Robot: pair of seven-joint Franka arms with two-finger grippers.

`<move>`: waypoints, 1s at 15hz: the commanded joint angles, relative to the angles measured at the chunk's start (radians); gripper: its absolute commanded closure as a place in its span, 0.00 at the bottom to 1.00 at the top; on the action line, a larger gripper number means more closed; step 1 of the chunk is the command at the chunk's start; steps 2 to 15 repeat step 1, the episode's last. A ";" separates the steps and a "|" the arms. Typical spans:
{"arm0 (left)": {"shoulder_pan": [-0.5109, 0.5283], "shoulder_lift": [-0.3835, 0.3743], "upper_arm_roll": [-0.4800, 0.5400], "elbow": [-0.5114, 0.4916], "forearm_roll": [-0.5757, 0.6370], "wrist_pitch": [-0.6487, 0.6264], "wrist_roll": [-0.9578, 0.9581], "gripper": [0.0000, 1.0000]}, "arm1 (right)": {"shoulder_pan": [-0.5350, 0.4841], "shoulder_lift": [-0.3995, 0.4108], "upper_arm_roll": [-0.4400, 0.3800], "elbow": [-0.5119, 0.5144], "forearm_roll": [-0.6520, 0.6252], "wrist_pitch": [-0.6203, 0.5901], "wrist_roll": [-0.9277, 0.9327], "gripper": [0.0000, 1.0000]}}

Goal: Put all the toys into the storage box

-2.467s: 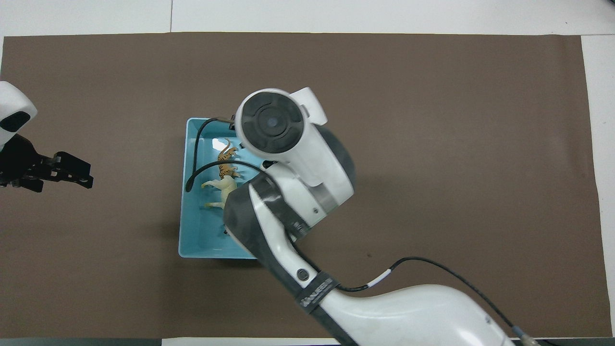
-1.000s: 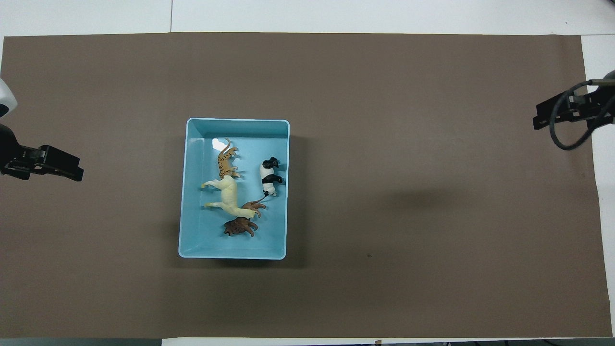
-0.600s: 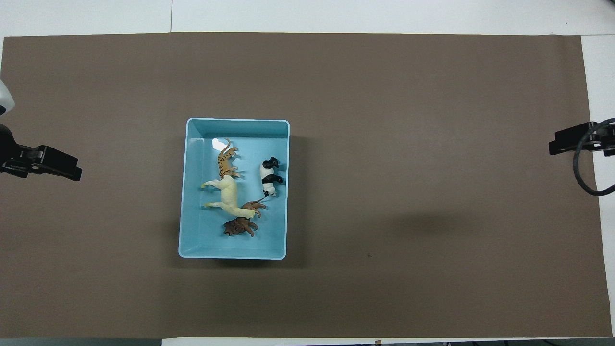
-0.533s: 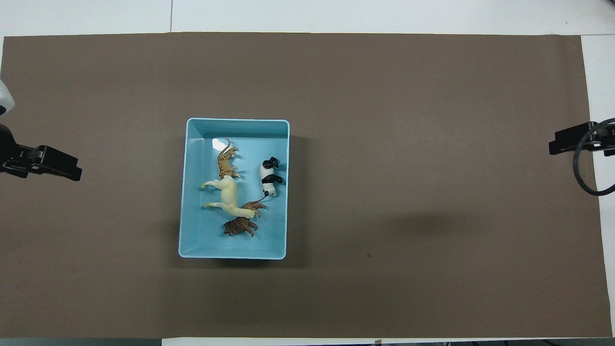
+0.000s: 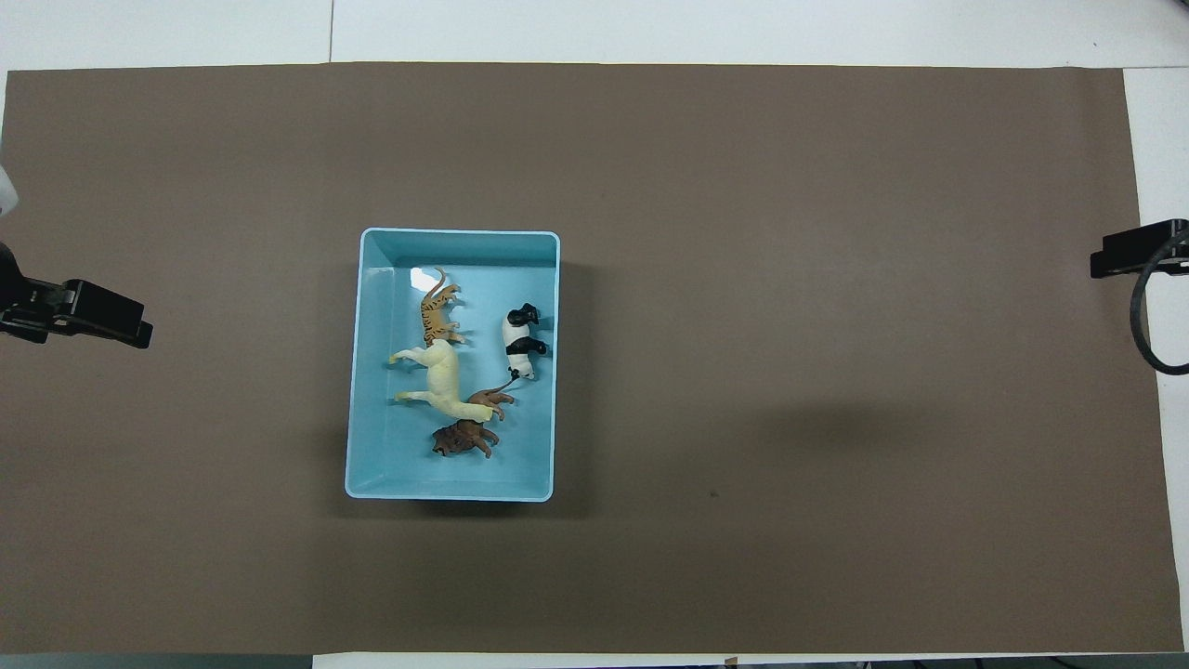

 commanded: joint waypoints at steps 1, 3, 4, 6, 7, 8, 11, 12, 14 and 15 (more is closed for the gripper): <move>0.007 -0.008 -0.001 0.003 0.015 -0.004 0.010 0.00 | -0.031 -0.011 0.023 -0.006 0.000 -0.017 -0.009 0.00; 0.007 -0.008 -0.001 0.003 0.015 -0.004 0.010 0.00 | -0.031 -0.011 0.023 -0.006 0.000 -0.017 -0.009 0.00; 0.007 -0.008 -0.001 0.003 0.015 -0.004 0.010 0.00 | -0.031 -0.011 0.023 -0.006 0.000 -0.017 -0.009 0.00; 0.007 -0.008 -0.001 0.003 0.015 -0.004 0.010 0.00 | -0.031 -0.011 0.023 -0.006 0.000 -0.017 -0.009 0.00; 0.007 -0.008 -0.001 0.003 0.015 -0.004 0.010 0.00 | -0.031 -0.011 0.023 -0.006 0.000 -0.017 -0.009 0.00; 0.007 -0.008 -0.001 0.003 0.015 -0.004 0.010 0.00 | -0.031 -0.011 0.023 -0.006 0.000 -0.017 -0.009 0.00; 0.007 -0.008 -0.001 0.003 0.015 -0.004 0.010 0.00 | -0.031 -0.011 0.023 -0.006 0.000 -0.017 -0.009 0.00; 0.007 -0.008 -0.001 0.003 0.015 -0.004 0.010 0.00 | -0.031 -0.011 0.023 -0.006 0.000 -0.017 -0.009 0.00; 0.007 -0.008 -0.001 0.003 0.015 -0.004 0.010 0.00 | -0.031 -0.011 0.023 -0.006 0.000 -0.017 -0.009 0.00; 0.007 -0.008 -0.001 0.003 0.015 -0.004 0.010 0.00 | -0.031 -0.011 0.023 -0.006 0.000 -0.017 -0.009 0.00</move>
